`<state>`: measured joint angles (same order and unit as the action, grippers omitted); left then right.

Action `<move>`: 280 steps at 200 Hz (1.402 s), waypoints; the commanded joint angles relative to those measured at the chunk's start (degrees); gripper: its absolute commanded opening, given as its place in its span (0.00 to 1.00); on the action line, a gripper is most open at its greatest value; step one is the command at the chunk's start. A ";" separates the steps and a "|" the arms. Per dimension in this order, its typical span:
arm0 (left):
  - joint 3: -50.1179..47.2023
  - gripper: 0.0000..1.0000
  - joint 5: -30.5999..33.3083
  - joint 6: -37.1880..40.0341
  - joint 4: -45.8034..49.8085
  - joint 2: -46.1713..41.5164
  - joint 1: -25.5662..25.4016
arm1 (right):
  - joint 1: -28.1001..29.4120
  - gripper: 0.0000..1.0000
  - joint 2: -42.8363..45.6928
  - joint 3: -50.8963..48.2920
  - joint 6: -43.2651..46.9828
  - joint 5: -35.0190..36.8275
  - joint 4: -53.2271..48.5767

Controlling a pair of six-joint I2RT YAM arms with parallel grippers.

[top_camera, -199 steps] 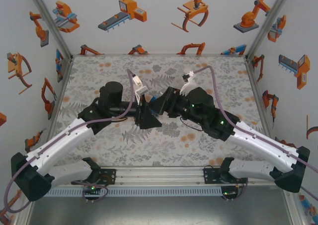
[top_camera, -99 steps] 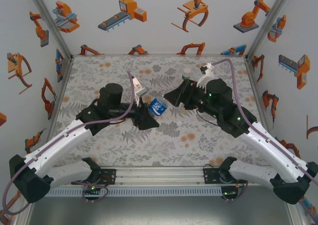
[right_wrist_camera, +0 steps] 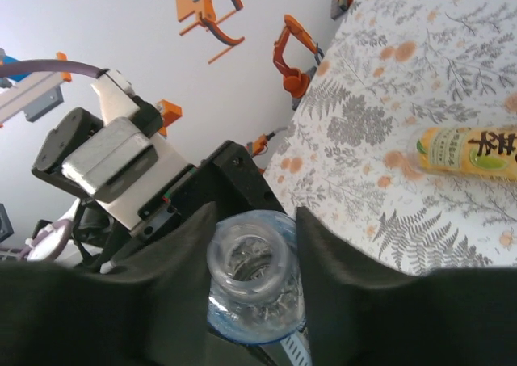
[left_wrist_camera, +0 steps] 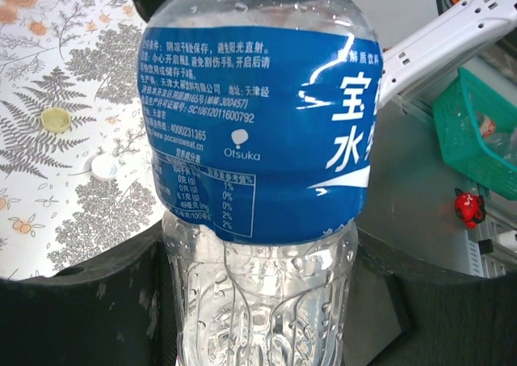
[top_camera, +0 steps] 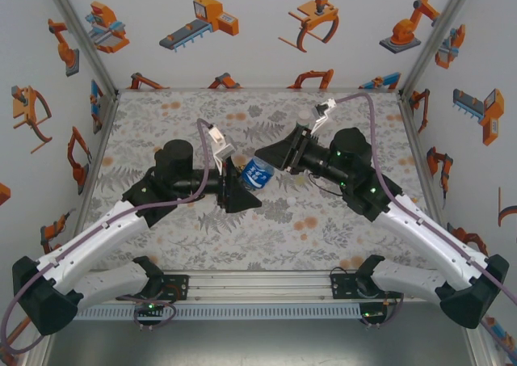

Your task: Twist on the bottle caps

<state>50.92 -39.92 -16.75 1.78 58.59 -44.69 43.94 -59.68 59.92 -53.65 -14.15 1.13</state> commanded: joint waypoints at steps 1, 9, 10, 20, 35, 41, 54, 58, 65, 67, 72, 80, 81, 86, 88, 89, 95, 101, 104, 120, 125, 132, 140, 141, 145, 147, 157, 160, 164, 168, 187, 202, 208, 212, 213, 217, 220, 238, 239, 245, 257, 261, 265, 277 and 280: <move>0.22 0.02 -1.95 -0.45 -3.89 -0.24 -0.74 | 0.09 0.27 -0.09 0.71 -0.60 -1.93 3.71; 0.39 0.05 -1.93 -0.37 -3.59 0.01 -0.75 | 0.09 0.23 -0.16 1.28 -0.11 -2.02 2.58; 0.44 0.05 -1.97 -0.38 -3.52 0.02 -0.75 | 0.09 0.23 -0.21 1.35 -0.04 -2.02 2.40; 0.82 0.13 -1.87 -0.30 -3.02 0.44 -0.85 | 0.05 0.19 -0.43 2.26 0.88 -2.02 0.62; 1.37 0.29 -1.73 -0.29 -2.25 1.13 -0.93 | 0.09 0.11 -0.95 3.57 1.59 -2.17 -2.02; 1.70 0.34 -1.69 -0.22 -1.90 1.45 -0.97 | 0.07 0.08 -1.27 4.01 1.85 -2.39 -2.70; 2.42 0.48 -1.56 -0.21 -1.30 2.19 -1.02 | 0.08 0.04 -1.87 4.95 1.97 -2.96 -3.79; 2.64 0.50 -1.52 -0.15 -1.10 2.42 -1.02 | 0.09 0.03 -2.04 5.14 1.98 -3.13 -3.96; 3.10 0.53 -1.49 -0.07 -0.73 2.89 -1.10 | 0.09 0.02 -2.34 5.52 1.98 -3.48 -4.33; 3.24 0.53 -1.52 -0.04 -0.62 2.92 -1.10 | 0.09 0.02 -2.41 5.61 1.97 -3.55 -4.41; 3.58 0.55 -1.54 0.03 -0.38 3.24 -1.10 | 0.09 0.02 -2.66 5.79 1.97 -3.75 -4.53; 4.01 0.56 -1.51 0.17 0.13 3.78 -1.16 | 0.07 0.02 -2.85 6.03 2.01 -3.98 -4.76; 4.10 0.56 -1.49 0.15 0.14 3.89 -1.18 | 0.08 0.02 -2.87 6.06 1.99 -4.01 -4.79; 4.41 0.57 -1.54 0.23 0.44 4.19 -1.19 | 0.08 0.01 -2.98 6.21 1.97 -4.12 -4.88; 4.53 0.57 -1.53 0.23 0.58 4.28 -1.19 | 0.07 0.01 -2.98 6.28 1.97 -4.19 -4.90; 4.58 0.57 -1.55 0.32 0.63 4.40 -1.19 | 0.08 0.01 -2.98 6.31 2.01 -4.25 -4.90; 4.87 0.57 -1.55 0.33 0.98 4.79 -1.19 | 0.05 0.01 -3.07 6.41 2.06 -4.39 -4.90; 5.19 0.57 -1.58 0.43 1.35 5.18 -1.27 | 0.06 0.01 -3.10 6.51 2.06 -4.47 -4.84; 5.36 0.57 -1.59 0.45 1.65 5.34 -1.29 | 0.09 0.01 -3.08 6.59 2.10 -4.48 -4.82; 6.10 0.59 -1.64 1.09 3.16 6.35 -1.52 | 0.09 0.00 -3.18 6.80 2.36 -4.48 -4.90; 6.20 0.61 -1.66 1.27 3.72 6.73 -1.54 | 0.09 0.00 -3.16 6.93 2.49 -4.48 -4.86; 6.55 0.62 -1.73 1.44 4.25 7.11 -1.63 | 0.09 0.00 -3.25 7.05 2.63 -4.54 -4.91; 6.78 0.64 -1.69 1.47 4.67 7.51 -1.72 | 0.04 0.00 -3.34 7.21 2.75 -4.57 -5.16; 6.80 0.64 -1.76 1.46 4.65 7.51 -1.72 | 0.07 0.00 -3.38 7.17 2.80 -4.57 -5.16; 6.88 0.64 -1.82 1.54 4.70 7.73 -1.80 | 0.07 0.00 -3.38 7.28 2.84 -4.57 -5.16; 6.91 0.64 -1.80 1.48 4.69 7.74 -1.80 | 0.08 0.00 -3.41 7.33 2.85 -4.63 -5.21; 7.08 0.64 -1.86 1.49 4.71 8.04 -1.92 | 0.09 0.00 -3.55 7.44 2.98 -4.72 -5.33; 7.16 0.64 -1.89 1.51 4.69 8.12 -1.96 | 0.08 0.00 -3.52 7.55 3.02 -4.74 -5.34; 7.26 0.64 -1.84 1.46 4.66 8.19 -1.98 | 0.09 0.00 -3.62 7.64 3.10 -4.82 -5.33; 7.34 0.64 -1.88 1.53 4.76 8.27 -2.03 | 0.09 0.00 -3.60 7.66 3.11 -4.83 -5.34; 7.66 0.62 -1.89 1.88 5.12 8.69 -2.07 | 0.07 0.00 -3.69 7.91 3.29 -5.01 -5.34; 7.87 0.54 -2.31 2.16 5.52 8.86 -2.12 | 0.09 0.00 -3.61 8.02 3.51 -4.77 -5.51; 7.87 0.51 -2.34 2.25 5.65 8.88 -2.15 | 0.09 0.00 -3.56 7.98 3.58 -4.66 -5.61; 7.87 0.49 -2.24 2.26 5.76 8.88 -2.16 | 0.08 0.00 -3.54 7.97 3.66 -4.61 -5.73; 7.88 0.49 -2.25 2.25 5.77 8.90 -2.16 | 0.09 0.00 -3.53 7.99 3.65 -4.63 -5.76; 7.88 0.46 -2.18 2.33 5.91 8.90 -2.16 | 0.09 0.00 -3.54 7.96 3.78 -4.57 -5.85; 7.86 0.45 -2.24 2.36 6.02 8.83 -2.16 | 0.09 0.00 -3.45 7.96 3.75 -4.57 -5.89; 7.54 0.40 -1.83 2.70 6.53 8.30 -2.16 | 0.09 0.07 -3.28 8.10 4.19 -3.88 -6.76; 7.49 0.39 -1.79 2.70 6.55 8.30 -2.16 | 0.09 0.09 -3.26 8.10 4.27 -3.87 -6.85; 7.31 0.38 -1.58 2.77 6.78 8.01 -2.16 | 0.09 0.19 -3.22 8.27 4.64 -3.55 -7.41; 6.94 0.34 -0.67 3.10 7.15 7.36 -2.16 | 0.09 0.39 -2.91 8.97 5.91 -2.29 -9.52; 6.85 0.32 -0.34 3.21 7.37 7.16 -2.14 | 0.09 0.43 -2.84 9.31 6.35 -1.81 -10.20; 6.75 0.31 0.16 3.37 7.52 6.87 -2.16 | 0.09 0.47 -2.74 9.57 6.96 -1.32 -10.98; 6.39 0.27 1.23 4.03 8.29 6.00 -2.18 | -0.07 0.54 -2.31 10.24 8.71 -0.26 -12.61; 6.24 0.26 1.50 4.16 8.49 5.73 -2.21 | -0.13 0.55 -2.27 10.32 9.06 -0.06 -12.95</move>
<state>57.01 -40.93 -15.14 8.67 66.74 -46.89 43.66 -63.61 66.94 -47.70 -16.10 -8.78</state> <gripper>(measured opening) 0.567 0.502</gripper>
